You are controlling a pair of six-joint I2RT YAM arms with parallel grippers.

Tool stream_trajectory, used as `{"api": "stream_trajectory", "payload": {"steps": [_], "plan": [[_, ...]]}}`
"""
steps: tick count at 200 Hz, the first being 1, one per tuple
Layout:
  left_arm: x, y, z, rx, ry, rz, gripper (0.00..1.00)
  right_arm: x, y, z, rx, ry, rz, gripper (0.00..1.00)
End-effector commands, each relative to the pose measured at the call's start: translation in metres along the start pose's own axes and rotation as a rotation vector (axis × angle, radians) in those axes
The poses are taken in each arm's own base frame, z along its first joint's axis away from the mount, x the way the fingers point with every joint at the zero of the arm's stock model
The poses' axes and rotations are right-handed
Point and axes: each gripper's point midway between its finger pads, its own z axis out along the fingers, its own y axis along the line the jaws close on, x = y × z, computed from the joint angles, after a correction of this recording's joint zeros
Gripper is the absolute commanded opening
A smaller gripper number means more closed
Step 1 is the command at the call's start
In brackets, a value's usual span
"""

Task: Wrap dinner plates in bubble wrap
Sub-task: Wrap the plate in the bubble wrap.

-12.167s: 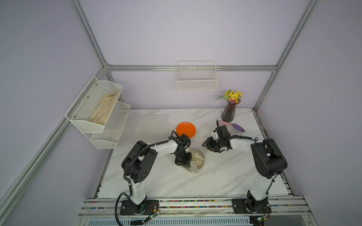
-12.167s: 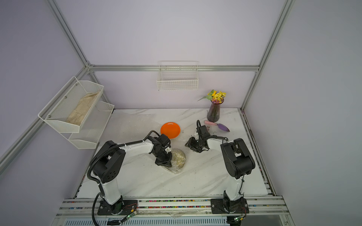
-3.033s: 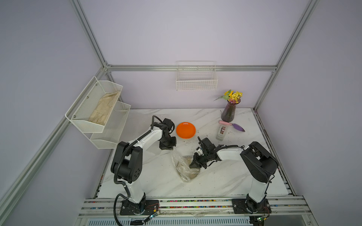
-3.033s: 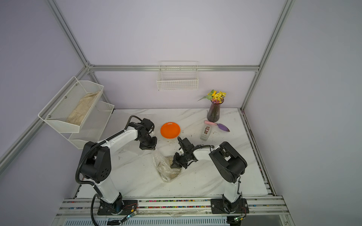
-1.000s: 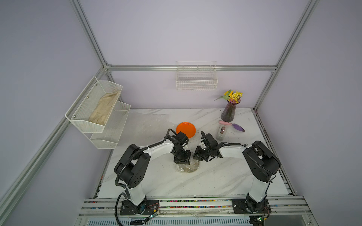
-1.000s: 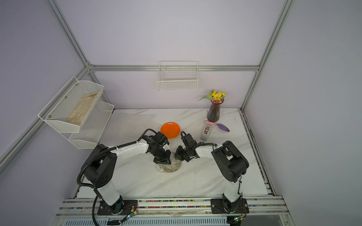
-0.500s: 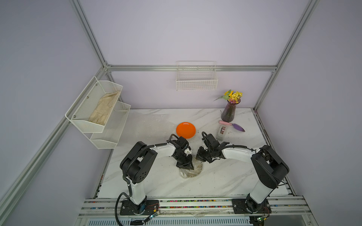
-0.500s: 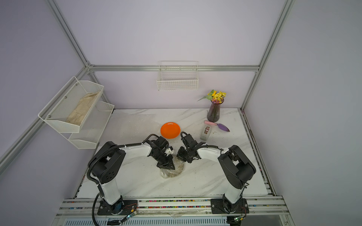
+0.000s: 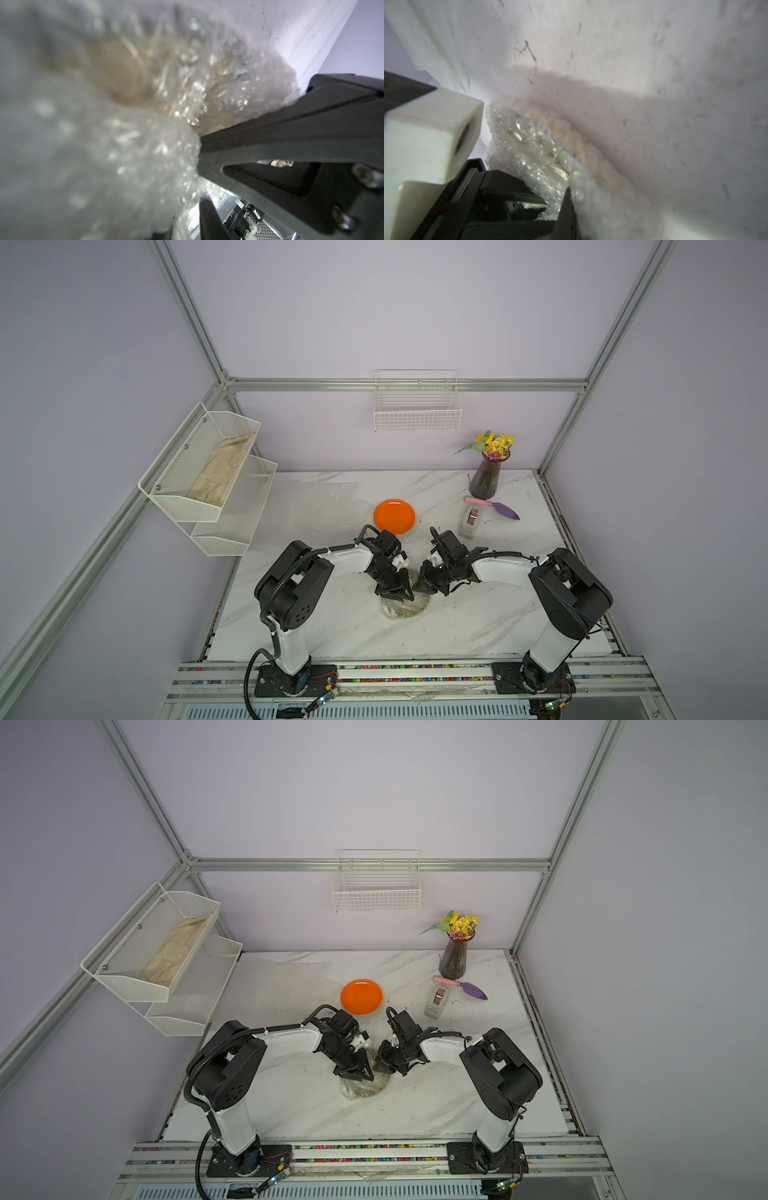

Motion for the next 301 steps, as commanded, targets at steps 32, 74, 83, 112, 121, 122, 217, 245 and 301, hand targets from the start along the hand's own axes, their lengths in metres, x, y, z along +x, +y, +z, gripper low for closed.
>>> {"api": "stream_trajectory", "payload": {"steps": [32, 74, 83, 112, 121, 122, 217, 245, 301], "plan": [[-0.019, -0.048, -0.082, -0.072, -0.206, 0.081, 0.55, 0.005, -0.072, 0.004, 0.317, 0.009, -0.003, 0.00], [-0.038, -0.011, -0.084, -0.209, -0.199, -0.006, 0.45, 0.005, -0.071, 0.003, 0.312, 0.008, -0.014, 0.00], [-0.040, -0.010, -0.074, -0.193, -0.160, -0.005, 0.40, 0.004, -0.070, 0.003, 0.312, 0.004, -0.017, 0.00], [-0.029, -0.029, -0.036, -0.054, -0.034, 0.051, 0.23, 0.002, -0.069, 0.001, 0.317, -0.009, -0.020, 0.00], [-0.021, -0.030, -0.024, 0.013, 0.002, 0.050, 0.19, 0.001, -0.068, 0.000, 0.317, -0.015, -0.023, 0.00], [-0.020, -0.029, -0.023, 0.017, 0.005, 0.048, 0.19, 0.001, -0.068, 0.000, 0.317, -0.014, -0.023, 0.00], [0.003, 0.039, 0.009, -0.149, 0.101, -0.074, 0.15, 0.050, 0.035, -0.012, -0.092, 0.160, -0.040, 0.00], [0.004, 0.043, 0.011, -0.162, 0.108, -0.082, 0.15, 0.072, 0.015, -0.006, -0.063, 0.235, -0.020, 0.00], [0.010, 0.060, -0.002, -0.243, 0.084, -0.117, 0.16, 0.056, -0.080, -0.009, 0.359, 0.144, -0.018, 0.00]]}}
